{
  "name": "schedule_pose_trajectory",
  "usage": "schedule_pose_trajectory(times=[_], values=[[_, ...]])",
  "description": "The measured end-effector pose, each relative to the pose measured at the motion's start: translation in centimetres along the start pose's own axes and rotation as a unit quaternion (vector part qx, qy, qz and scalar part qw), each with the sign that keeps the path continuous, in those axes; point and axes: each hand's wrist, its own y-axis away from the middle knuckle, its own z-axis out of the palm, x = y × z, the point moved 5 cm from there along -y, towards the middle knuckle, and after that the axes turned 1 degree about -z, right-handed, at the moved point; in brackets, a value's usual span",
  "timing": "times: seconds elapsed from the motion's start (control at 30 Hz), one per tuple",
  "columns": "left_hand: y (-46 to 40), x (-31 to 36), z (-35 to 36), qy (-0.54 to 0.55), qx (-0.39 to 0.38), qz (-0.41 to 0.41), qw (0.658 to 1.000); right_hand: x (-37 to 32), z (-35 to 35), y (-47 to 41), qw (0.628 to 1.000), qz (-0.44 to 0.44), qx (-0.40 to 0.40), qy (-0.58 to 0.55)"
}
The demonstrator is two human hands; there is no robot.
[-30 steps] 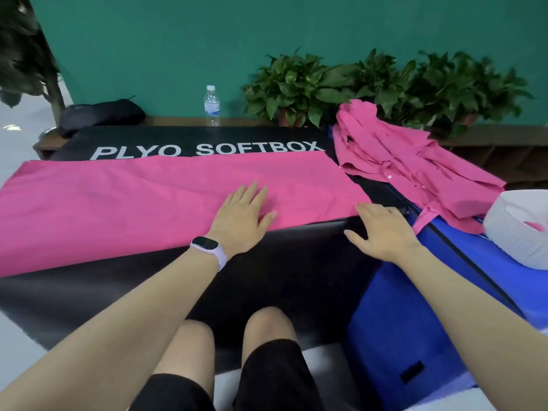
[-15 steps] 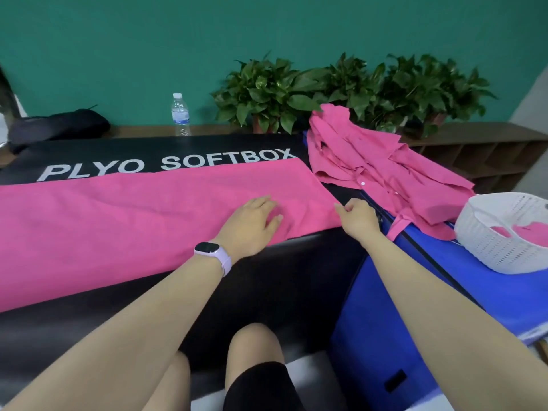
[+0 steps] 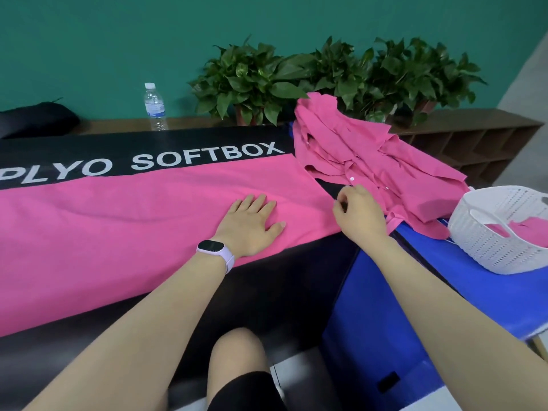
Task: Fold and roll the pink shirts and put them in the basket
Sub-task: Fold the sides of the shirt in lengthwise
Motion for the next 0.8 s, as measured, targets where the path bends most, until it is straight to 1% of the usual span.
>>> schedule_pose_trajectory(times=[0.03,0.07,0.13,0.2,0.27,0.33,0.37,0.4,0.47,0.5,0.53,0.6,0.63,0.73,0.8], values=[[0.0,0.0,0.0,0.002,-0.001,-0.001,1.000,-1.3,0.4,-0.6,0.999,-0.031,-0.001,-0.013],[0.0,0.1,0.1,0.002,-0.001,-0.001,1.000,-2.7,1.0,-1.3,0.998,-0.056,-0.023,-0.033],[0.1,0.1,0.1,-0.007,-0.011,0.005,1.000,-5.4,3.0,-2.6,0.986,-0.089,-0.120,-0.072],[-0.7,-0.4,-0.5,0.003,-0.029,0.022,0.999,-7.7,4.9,-3.5,0.965,-0.112,-0.216,-0.100],[-2.2,-1.7,-2.2,0.045,-0.003,0.023,0.999,-9.0,6.3,-4.4,0.951,-0.119,-0.264,-0.111],[-3.8,-4.0,-3.7,0.060,0.051,0.001,0.997,-9.6,7.3,-5.7,0.946,-0.123,-0.282,-0.101],[-4.3,-5.0,-3.8,0.055,0.067,-0.009,0.996,-10.0,7.8,-6.3,0.944,-0.125,-0.288,-0.096],[-4.5,-5.8,-3.4,0.052,0.067,-0.016,0.996,-10.4,8.4,-6.6,0.942,-0.127,-0.292,-0.103],[-4.5,-6.7,-2.0,0.045,0.045,-0.030,0.998,-11.5,9.5,-6.9,0.931,-0.135,-0.301,-0.158],[-4.5,-6.9,-1.3,0.036,0.038,-0.033,0.998,-11.9,10.2,-6.7,0.920,-0.153,-0.312,-0.180],[-4.6,-7.0,-0.9,0.024,0.033,-0.031,0.999,-12.0,11.0,-6.3,0.913,-0.184,-0.320,-0.176],[-4.9,-7.2,-0.5,0.003,0.024,-0.030,0.999,-11.1,12.4,-6.5,0.905,-0.241,-0.334,-0.102],[-4.9,-7.3,-0.4,0.000,0.021,-0.036,0.999,-10.2,12.8,-7.2,0.904,-0.248,-0.343,-0.060],[-4.8,-7.5,-0.4,0.000,0.032,-0.052,0.998,-7.2,13.4,-10.9,0.914,-0.226,-0.335,0.020],[-4.6,-7.1,-0.9,0.002,0.061,-0.031,0.998,-6.1,13.9,-13.0,0.919,-0.220,-0.324,0.043]])
